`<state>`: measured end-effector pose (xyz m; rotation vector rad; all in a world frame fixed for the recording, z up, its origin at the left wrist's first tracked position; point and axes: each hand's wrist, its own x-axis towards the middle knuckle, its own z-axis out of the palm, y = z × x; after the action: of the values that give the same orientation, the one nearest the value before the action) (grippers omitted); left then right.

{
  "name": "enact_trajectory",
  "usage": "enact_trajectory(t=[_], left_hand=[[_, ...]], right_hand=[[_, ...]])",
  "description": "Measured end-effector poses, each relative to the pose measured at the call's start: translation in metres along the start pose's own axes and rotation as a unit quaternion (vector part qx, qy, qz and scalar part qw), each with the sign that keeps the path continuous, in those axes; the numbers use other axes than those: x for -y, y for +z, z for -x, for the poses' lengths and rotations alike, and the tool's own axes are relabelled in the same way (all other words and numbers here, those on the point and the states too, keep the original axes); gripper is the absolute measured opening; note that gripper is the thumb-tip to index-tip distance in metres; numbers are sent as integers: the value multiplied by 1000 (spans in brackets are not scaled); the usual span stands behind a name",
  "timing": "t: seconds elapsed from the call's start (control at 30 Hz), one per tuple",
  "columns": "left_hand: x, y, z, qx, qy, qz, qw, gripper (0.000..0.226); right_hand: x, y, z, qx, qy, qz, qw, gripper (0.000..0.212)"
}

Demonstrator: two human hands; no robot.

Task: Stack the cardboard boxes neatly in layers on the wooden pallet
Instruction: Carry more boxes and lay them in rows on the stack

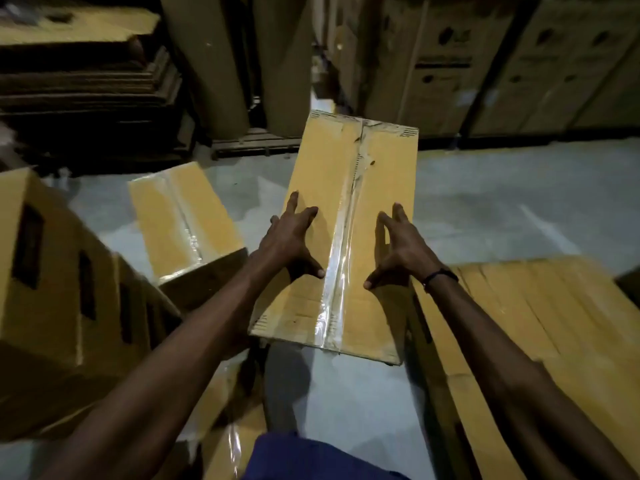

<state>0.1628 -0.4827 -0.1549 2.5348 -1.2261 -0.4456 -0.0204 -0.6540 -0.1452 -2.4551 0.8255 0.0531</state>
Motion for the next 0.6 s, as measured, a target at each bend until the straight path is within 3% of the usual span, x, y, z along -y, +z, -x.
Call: enact_trajectory(t=[0.17,0.6], left_hand=[[-116,70,37,45,77,1,996,155],[-354,236,177,102,188,13,977,155]], right_hand=[[-108,-14,110,-38,82,-22,996,169],[-327,-40,381,-68,183,-19,981,165]])
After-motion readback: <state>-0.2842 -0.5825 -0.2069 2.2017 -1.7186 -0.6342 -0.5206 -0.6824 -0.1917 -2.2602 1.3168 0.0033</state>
